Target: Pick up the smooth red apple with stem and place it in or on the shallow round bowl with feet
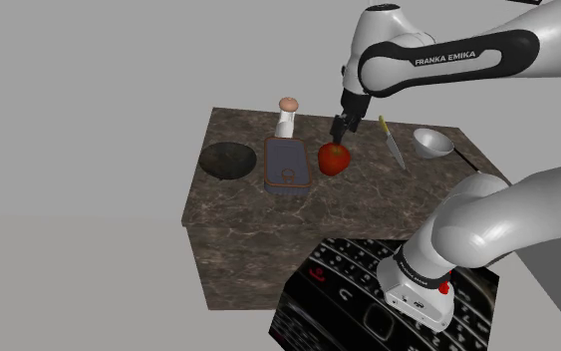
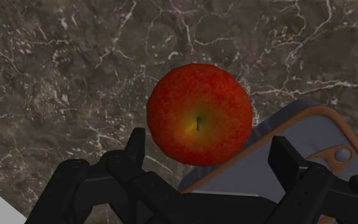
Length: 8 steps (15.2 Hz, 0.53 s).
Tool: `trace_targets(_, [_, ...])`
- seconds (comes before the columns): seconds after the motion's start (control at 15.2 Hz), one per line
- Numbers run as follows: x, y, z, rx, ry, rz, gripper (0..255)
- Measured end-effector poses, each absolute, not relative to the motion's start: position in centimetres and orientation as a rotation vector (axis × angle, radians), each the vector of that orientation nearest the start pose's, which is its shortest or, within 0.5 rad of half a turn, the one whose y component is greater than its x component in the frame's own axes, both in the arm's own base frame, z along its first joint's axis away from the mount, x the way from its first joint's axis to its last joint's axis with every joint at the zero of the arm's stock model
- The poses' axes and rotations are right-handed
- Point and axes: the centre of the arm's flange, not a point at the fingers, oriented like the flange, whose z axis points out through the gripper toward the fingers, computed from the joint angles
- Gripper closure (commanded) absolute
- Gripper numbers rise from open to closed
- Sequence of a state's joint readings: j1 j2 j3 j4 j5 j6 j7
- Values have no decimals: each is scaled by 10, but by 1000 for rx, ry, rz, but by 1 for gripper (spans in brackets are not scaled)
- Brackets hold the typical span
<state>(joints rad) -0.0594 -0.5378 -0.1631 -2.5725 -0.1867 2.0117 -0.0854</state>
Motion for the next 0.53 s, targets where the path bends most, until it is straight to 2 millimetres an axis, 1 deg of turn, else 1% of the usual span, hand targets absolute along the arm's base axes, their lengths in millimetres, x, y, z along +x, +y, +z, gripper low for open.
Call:
trace_targets(0.4, [367,-99,405,-3220,51,49,0])
trace_targets(0.53, [367,-99,399,-3220,51,49,0])
